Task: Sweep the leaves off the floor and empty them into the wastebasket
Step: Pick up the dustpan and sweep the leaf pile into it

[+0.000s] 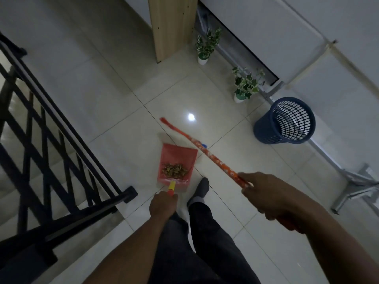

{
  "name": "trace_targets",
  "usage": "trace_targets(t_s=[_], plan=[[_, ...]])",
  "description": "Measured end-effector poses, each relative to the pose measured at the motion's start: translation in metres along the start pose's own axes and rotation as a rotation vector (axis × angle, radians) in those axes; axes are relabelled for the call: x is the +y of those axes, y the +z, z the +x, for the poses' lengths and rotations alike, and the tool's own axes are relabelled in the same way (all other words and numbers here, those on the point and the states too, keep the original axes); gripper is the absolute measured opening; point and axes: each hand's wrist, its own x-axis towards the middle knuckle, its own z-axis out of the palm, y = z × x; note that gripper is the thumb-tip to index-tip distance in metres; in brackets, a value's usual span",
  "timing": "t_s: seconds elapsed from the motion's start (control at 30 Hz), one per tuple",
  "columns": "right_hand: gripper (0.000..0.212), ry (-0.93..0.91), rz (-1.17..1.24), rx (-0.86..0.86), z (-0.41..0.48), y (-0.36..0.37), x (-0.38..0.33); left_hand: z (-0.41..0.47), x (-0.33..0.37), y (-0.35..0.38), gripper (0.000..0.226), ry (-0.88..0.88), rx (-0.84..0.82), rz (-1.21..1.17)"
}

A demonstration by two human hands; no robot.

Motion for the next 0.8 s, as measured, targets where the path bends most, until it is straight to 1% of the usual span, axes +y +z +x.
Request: trace_targets(t_s=[0.1, 0.23, 0.33, 0.5, 0.6, 0.7, 0.8], plan=[[0.034, -0.004, -0.016, 0.066, 0.010, 0.005, -0.011, -0.011, -0.011, 0.006, 0.054, -0.034, 0.015, -0.032], [0.029, -0.009, -0.085, 0.134, 0.035, 0.016, -0.029, -0.023, -0.017, 0.017, 0.055, -0.094, 0.011, -0.075], [0.030, -0.027, -0.161, 0.140, 0.052, 0.020, -0.037, -0.027, -0.015, 0.025, 0.052, -0.118, 0.019, -0.086], [0.034, -0.042, -0.352, 0.002, 0.057, 0.043, -0.021, -0.043, -0.013, 0.048, 0.046, -0.192, 0.013, -0.188], [0.029, -0.049, -0.412, -0.102, 0.039, 0.048, 0.000, -0.050, -0.012, 0.057, 0.042, -0.220, 0.027, -0.255], [0.024, -0.056, -0.384, -0.180, 0.017, 0.041, 0.023, -0.055, -0.008, 0.062, 0.041, -0.241, 0.004, -0.279], [0.022, -0.050, -0.319, -0.186, -0.001, 0.025, 0.043, -0.061, -0.003, 0.067, 0.043, -0.267, 0.006, -0.302]])
